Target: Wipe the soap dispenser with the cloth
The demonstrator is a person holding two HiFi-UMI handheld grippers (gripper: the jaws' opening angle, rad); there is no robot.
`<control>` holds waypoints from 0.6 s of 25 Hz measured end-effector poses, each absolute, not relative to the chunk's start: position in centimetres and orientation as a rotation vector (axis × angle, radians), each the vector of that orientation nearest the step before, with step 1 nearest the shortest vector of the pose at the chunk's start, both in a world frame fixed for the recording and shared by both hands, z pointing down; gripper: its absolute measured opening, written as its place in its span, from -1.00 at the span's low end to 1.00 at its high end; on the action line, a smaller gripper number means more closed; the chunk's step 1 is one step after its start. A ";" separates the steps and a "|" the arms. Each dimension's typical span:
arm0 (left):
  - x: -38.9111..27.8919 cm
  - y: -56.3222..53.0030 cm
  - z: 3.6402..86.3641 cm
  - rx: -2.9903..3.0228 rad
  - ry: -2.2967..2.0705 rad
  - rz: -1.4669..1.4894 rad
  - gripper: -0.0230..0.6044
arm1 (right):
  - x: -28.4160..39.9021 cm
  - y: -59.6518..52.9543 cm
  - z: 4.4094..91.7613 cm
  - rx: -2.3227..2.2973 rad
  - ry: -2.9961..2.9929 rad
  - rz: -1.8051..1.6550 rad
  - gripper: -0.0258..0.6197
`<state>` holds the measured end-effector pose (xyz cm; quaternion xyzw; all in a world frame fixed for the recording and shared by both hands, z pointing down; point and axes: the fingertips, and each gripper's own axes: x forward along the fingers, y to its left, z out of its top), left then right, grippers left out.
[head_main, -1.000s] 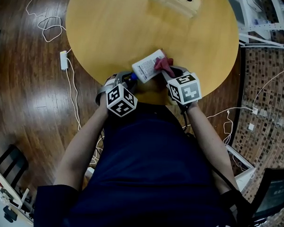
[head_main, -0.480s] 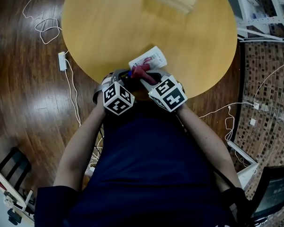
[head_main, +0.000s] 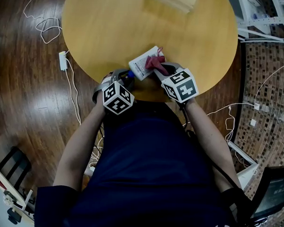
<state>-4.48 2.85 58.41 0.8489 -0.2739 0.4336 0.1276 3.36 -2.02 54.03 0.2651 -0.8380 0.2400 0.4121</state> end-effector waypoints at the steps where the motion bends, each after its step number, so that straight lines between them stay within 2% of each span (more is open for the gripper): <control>1: -4.4 2.9 58.4 2.470 -0.797 1.262 -0.45 | 3.7 -2.2 54.0 0.672 -2.106 0.605 -0.70; 10: -4.5 2.9 58.5 2.440 -0.820 1.279 -0.45 | 5.8 -4.1 53.2 0.850 -2.009 0.633 -0.69; 15: -4.5 2.7 58.7 2.423 -0.836 1.281 -0.45 | -3.3 -1.7 50.5 0.602 -2.170 0.476 -0.69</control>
